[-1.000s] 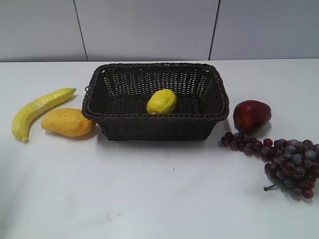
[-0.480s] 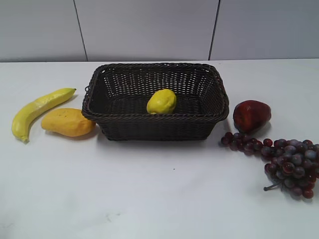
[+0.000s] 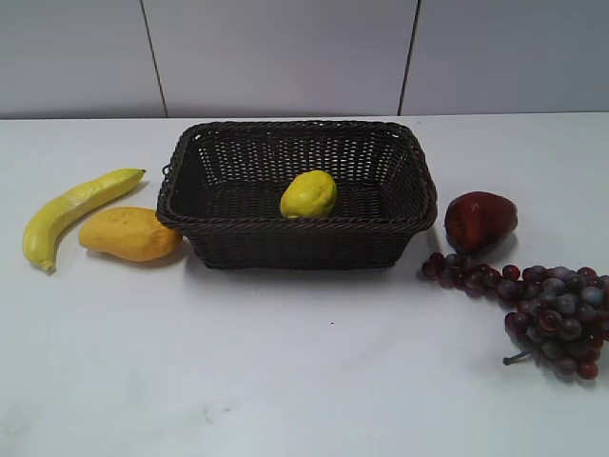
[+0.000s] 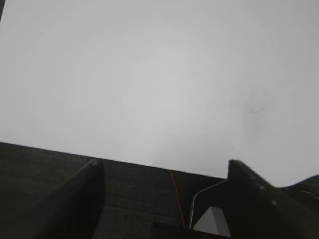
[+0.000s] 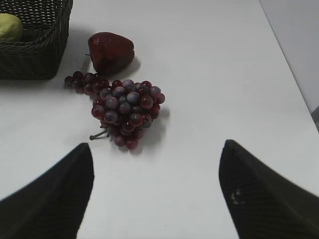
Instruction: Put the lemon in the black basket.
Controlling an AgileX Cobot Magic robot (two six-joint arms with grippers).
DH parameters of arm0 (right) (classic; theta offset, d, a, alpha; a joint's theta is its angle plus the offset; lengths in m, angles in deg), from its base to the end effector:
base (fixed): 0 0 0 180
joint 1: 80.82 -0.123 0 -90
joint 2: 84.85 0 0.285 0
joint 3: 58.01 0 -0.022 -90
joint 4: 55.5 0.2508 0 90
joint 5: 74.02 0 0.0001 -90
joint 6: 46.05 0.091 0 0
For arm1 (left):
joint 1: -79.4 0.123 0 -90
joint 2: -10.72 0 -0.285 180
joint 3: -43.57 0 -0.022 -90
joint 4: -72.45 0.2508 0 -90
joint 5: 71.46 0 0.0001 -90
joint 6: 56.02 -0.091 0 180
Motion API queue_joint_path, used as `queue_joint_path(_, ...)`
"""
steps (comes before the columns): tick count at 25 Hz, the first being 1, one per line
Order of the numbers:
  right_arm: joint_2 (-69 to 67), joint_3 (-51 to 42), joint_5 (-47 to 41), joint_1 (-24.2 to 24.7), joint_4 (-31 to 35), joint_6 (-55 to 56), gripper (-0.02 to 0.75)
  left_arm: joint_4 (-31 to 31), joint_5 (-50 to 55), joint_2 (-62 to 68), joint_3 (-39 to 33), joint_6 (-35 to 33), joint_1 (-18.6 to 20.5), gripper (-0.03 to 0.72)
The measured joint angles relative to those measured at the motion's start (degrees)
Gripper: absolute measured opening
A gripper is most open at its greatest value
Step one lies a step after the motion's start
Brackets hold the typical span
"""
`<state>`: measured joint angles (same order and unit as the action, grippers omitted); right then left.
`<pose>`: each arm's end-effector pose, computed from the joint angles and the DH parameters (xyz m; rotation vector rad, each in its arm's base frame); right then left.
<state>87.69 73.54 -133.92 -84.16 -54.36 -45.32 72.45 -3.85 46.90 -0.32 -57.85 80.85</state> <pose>-0.0054 0.0013 0.2791 -0.0469 2.0212 0.0687 0.0618 0.0016 0.2792 0.0085 2.5776 0.0214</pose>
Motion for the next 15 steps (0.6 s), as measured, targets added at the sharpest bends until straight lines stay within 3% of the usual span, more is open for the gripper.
queue_joint_path(5, 0.00, 0.00, 0.00, 0.00, 0.00, 0.00, 0.592, -0.30, -4.73, -8.99, -3.98, 0.00, 0.00, 0.563)
queue_joint_path(15, 0.00, 0.00, 0.00, 0.00, 0.00, 0.00, 0.591, -0.36, -5.93, -23.27, -4.58, 0.00, 0.00, 0.563)
